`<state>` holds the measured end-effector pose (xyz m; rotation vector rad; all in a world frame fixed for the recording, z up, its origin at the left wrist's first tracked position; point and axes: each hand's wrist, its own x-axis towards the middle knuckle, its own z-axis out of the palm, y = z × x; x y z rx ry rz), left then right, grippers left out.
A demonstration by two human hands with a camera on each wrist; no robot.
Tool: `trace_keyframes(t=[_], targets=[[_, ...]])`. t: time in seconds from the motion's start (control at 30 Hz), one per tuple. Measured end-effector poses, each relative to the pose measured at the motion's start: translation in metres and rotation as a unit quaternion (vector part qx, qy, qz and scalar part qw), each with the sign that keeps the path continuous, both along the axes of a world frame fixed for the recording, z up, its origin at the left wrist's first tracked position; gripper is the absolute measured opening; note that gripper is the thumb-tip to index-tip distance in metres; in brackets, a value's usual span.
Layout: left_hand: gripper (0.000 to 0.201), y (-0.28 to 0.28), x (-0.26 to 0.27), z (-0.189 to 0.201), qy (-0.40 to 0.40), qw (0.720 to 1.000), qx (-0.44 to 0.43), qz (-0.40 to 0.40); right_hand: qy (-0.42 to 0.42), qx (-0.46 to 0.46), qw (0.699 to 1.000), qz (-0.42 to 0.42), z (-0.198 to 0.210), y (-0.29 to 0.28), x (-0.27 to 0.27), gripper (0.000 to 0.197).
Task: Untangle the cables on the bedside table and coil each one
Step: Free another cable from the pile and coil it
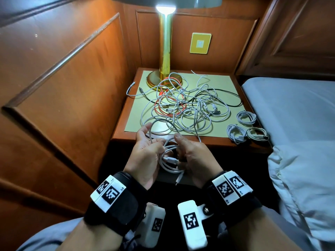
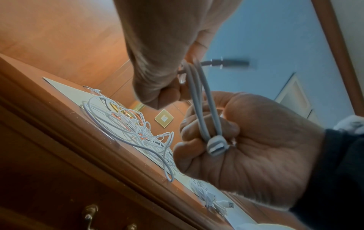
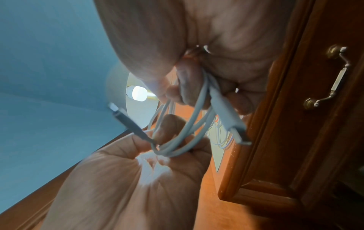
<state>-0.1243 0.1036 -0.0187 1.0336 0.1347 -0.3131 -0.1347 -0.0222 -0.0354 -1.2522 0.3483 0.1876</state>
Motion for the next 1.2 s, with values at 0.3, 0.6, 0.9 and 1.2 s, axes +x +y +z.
trace_keyframes(t=[0.3,0.6,0.9,1.2], targets=[[0.075,0.002,0.001,-0.004,-0.062,0.995,0.062,-0.043,0.005,-0.003,1.0,-0.01,-0.002,0.0,0.003,0.066],[0.074,0.005,0.002,-0.011,-0.104,0.978,0.173,-0.058,-0.043,0.029,0.998,-0.037,0.009,-0.008,-0.002,0.047],[0.029,0.015,0.008,-0.015,-0.199,0.909,0.366,-0.025,-0.113,-0.067,0.989,-0.07,0.004,-0.011,0.0,0.051],[0.027,0.019,0.011,-0.013,-0.179,0.903,0.384,-0.064,-0.089,-0.093,0.988,-0.088,-0.009,-0.013,0.009,0.037]])
